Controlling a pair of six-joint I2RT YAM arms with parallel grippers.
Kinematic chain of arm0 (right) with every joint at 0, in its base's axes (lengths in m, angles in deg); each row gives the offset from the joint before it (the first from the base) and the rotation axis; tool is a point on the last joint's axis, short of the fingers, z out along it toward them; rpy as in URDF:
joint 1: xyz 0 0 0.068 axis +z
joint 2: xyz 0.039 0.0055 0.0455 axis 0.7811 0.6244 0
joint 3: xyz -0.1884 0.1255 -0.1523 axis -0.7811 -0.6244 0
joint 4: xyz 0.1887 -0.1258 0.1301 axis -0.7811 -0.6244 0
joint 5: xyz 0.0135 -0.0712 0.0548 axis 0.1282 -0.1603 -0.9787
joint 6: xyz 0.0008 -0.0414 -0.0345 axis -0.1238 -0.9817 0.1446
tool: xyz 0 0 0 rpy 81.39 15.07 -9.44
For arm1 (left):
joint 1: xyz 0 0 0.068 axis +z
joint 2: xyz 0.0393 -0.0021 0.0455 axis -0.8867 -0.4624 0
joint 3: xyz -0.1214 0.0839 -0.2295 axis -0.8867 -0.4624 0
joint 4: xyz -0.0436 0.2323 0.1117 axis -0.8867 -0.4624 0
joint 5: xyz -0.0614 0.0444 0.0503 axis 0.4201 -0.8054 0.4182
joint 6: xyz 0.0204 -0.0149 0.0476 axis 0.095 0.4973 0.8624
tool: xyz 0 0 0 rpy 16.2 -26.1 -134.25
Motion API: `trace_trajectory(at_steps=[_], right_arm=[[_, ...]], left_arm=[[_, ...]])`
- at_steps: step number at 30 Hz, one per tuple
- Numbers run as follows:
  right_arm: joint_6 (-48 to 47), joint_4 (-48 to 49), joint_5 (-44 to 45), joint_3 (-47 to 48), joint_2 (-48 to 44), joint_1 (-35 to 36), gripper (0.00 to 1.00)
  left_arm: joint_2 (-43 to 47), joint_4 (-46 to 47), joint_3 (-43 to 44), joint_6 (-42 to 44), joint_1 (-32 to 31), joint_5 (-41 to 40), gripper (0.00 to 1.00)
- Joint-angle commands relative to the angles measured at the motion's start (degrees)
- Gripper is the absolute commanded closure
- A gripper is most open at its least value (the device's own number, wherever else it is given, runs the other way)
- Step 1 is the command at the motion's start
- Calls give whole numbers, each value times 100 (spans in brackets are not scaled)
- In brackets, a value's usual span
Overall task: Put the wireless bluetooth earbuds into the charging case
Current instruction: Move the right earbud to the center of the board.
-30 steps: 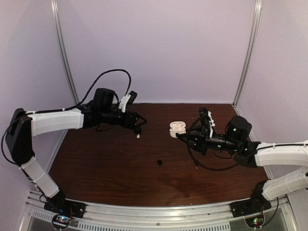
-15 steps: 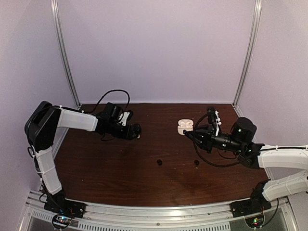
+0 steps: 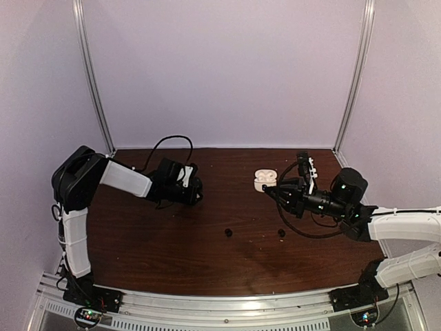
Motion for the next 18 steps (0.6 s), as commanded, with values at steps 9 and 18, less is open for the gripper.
trace_trajectory(at_steps=[9, 18], right_arm=[[-50, 190, -69, -17, 9, -57, 100], [-94, 155, -60, -71, -92, -65, 100]], left_arm=[[-454, 427, 81, 145, -80, -590, 70], [-154, 387, -325, 158, -97, -436, 86]])
